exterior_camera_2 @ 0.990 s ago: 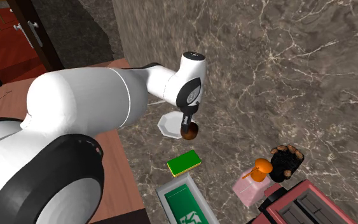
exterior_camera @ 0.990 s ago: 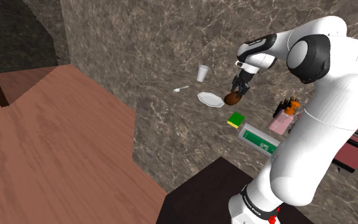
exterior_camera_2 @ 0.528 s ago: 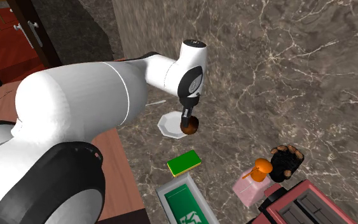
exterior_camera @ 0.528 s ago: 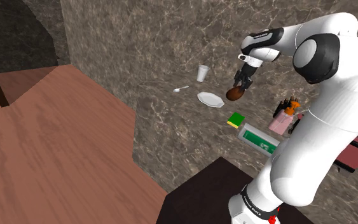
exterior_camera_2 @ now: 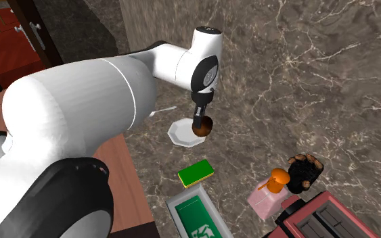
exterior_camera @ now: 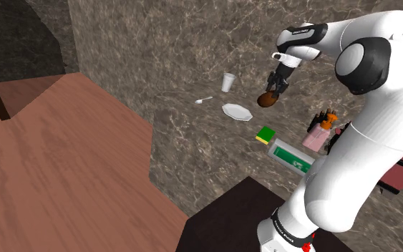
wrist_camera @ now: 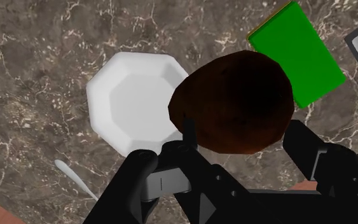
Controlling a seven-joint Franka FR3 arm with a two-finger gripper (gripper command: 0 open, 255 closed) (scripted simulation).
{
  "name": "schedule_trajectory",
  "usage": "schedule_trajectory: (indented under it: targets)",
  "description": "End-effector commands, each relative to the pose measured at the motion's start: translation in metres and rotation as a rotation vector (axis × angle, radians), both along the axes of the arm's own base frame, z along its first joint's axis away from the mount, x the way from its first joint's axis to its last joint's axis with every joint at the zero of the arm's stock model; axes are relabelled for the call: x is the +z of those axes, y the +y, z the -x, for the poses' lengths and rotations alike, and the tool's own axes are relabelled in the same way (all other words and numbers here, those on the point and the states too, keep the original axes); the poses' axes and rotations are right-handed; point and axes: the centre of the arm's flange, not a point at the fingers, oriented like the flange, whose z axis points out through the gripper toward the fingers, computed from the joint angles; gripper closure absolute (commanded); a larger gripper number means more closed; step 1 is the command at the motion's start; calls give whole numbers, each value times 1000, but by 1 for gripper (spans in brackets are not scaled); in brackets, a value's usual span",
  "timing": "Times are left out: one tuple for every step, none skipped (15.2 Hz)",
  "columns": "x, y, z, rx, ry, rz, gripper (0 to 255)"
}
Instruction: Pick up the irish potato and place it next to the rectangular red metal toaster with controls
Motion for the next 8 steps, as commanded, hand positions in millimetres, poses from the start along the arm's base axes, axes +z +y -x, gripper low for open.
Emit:
schedule_trajectory:
  targets:
    - [11,0,0,0,0,0,255]
    - [17,0,0,0,0,0,255]
    - [22,0,0,0,0,0,255]
    - [27,0,0,0,0,0,255]
    - [33,0,0,0,0,0,255]
    - [38,0,0,0,0,0,255]
    - [43,0,0,0,0,0,255]
    - [48,0,0,0,0,0,255]
